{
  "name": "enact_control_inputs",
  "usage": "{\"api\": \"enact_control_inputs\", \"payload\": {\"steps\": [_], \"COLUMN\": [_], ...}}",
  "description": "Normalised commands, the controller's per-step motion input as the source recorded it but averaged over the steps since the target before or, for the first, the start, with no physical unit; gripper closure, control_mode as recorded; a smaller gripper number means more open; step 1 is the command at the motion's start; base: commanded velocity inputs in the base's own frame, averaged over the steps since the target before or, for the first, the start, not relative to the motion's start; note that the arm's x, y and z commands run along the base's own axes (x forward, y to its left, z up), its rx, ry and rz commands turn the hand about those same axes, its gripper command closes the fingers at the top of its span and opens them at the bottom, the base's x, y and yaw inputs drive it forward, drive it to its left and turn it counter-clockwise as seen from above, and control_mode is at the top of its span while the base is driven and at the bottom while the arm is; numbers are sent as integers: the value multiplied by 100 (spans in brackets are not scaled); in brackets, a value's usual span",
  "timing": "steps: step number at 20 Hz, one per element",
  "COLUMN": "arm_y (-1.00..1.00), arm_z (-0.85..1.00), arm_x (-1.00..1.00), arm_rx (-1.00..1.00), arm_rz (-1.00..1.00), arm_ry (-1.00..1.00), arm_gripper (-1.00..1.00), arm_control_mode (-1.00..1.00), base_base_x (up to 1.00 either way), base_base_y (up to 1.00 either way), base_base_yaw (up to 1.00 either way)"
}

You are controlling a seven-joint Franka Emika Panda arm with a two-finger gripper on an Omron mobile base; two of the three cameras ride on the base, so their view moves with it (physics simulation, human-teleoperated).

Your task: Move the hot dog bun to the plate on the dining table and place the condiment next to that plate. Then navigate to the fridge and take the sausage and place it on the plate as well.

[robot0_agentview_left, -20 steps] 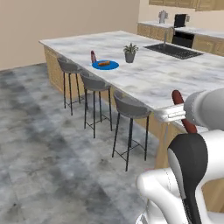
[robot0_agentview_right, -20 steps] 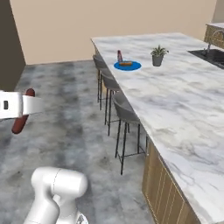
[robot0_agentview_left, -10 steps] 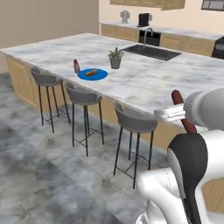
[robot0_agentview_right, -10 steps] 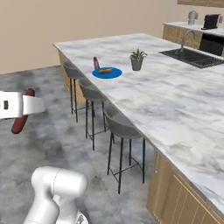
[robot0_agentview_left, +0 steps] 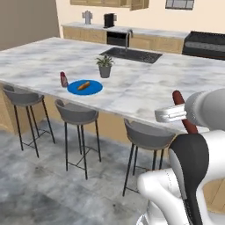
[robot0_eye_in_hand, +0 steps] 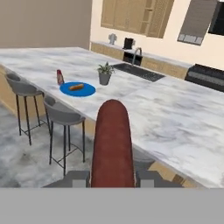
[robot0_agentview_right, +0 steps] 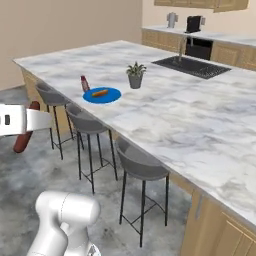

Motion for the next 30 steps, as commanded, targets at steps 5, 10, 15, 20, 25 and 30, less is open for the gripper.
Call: {"api": "enact_control_inputs", "payload": {"steps": [5, 10, 15, 20, 25, 30], "arm_y": [0, 0, 0, 0, 0, 0], "arm_z": [0, 0, 0, 0, 0, 0], "arm_x": [0, 0, 0, 0, 0, 0], "arm_rx": [0, 0, 0, 0, 0, 0], "arm_rz": [0, 0, 0, 0, 0, 0], "arm_ry": [0, 0, 0, 0, 0, 0], "arm_gripper": [100, 100, 100, 100, 100, 100], "arm_control_mode": [100, 100, 100, 100, 100, 100], "base_base_x": [75, 71, 70, 71, 78, 86], "base_base_y": [100, 100, 100, 89, 71, 34], "base_base_yaw": [-42, -41, -41, -38, -37, -32]}}
